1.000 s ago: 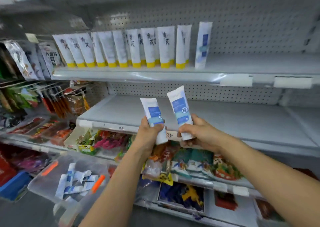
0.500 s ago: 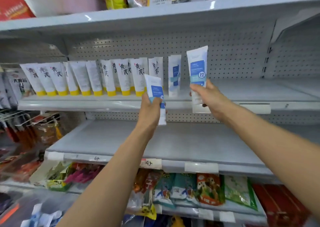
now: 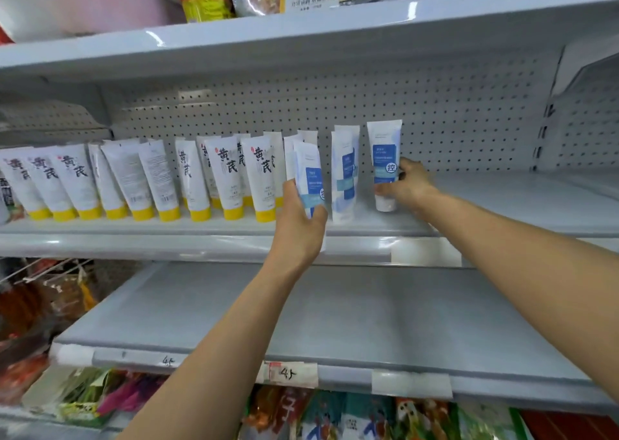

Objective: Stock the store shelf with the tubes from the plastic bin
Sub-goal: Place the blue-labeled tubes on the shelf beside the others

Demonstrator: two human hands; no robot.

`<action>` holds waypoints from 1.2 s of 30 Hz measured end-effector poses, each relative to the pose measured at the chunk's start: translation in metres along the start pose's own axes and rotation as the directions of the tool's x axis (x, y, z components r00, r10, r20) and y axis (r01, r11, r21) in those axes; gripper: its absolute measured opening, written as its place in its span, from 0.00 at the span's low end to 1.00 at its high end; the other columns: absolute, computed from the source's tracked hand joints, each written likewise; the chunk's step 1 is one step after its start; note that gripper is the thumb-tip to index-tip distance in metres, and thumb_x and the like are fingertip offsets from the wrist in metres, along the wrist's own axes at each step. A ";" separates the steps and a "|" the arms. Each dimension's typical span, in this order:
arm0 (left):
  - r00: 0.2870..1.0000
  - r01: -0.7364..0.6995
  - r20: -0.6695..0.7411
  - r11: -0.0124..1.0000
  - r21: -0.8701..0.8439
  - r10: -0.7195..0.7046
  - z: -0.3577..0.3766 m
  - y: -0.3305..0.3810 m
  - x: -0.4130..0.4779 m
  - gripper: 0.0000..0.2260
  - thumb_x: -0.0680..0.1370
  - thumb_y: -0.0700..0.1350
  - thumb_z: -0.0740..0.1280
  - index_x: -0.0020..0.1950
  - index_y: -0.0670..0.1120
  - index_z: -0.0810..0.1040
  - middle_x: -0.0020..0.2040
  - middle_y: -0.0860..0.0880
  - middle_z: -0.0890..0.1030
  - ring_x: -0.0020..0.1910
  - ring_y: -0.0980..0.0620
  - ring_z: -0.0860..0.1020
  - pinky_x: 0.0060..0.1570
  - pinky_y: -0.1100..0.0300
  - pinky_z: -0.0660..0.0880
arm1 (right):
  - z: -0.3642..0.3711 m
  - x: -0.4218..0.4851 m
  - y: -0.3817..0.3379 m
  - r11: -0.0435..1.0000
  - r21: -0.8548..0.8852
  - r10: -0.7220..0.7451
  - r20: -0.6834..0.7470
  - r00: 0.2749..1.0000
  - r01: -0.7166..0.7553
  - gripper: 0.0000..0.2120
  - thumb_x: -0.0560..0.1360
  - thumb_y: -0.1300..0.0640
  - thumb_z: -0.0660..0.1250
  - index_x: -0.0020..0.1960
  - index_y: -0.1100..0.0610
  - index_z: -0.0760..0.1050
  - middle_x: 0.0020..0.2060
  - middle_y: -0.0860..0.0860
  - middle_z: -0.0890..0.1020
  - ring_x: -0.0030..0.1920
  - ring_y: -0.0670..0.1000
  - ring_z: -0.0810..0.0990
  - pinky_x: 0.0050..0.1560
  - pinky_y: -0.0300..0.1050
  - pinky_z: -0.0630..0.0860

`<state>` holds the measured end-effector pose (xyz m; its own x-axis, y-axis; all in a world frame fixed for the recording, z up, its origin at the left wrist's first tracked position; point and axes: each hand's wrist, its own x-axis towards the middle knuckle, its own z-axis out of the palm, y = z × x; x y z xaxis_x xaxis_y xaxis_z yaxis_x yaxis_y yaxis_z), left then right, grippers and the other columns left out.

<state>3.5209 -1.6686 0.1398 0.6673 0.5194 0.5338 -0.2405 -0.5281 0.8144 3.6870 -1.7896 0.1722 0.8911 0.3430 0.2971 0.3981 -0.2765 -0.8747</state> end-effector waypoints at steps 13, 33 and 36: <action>0.999 0.017 0.035 1.000 0.002 -0.017 0.002 -0.004 0.012 0.18 0.80 0.38 0.62 0.68 0.50 0.62 0.59 0.55 0.72 0.55 0.56 0.73 0.51 0.65 0.71 | 0.012 0.032 0.013 1.000 0.017 0.016 -0.038 0.999 -0.015 0.23 0.69 0.64 0.74 0.62 0.57 0.73 0.56 0.54 0.80 0.52 0.53 0.78 0.51 0.44 0.72; 0.999 0.044 -0.018 0.970 -0.239 -0.049 0.022 0.026 -0.018 0.18 0.75 0.35 0.64 0.62 0.49 0.69 0.53 0.54 0.80 0.48 0.59 0.79 0.47 0.65 0.76 | -0.012 -0.085 -0.013 0.968 -0.056 -0.204 0.384 0.900 0.244 0.21 0.66 0.54 0.78 0.55 0.55 0.76 0.40 0.49 0.80 0.40 0.46 0.78 0.47 0.42 0.76; 0.999 0.053 0.017 0.945 -0.323 -0.050 0.032 0.035 -0.026 0.19 0.75 0.32 0.63 0.62 0.49 0.68 0.54 0.52 0.80 0.50 0.57 0.80 0.44 0.66 0.77 | -0.003 -0.103 -0.018 0.946 -0.043 -0.280 0.401 0.872 0.323 0.17 0.65 0.53 0.77 0.48 0.48 0.73 0.36 0.46 0.78 0.35 0.43 0.75 0.39 0.38 0.74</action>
<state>3.5176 -1.7219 0.1478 0.6906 0.5337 0.4881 -0.4192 -0.2546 0.8715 3.5888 -1.8229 0.1586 0.5788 0.7363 0.3504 0.6733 -0.1891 -0.7148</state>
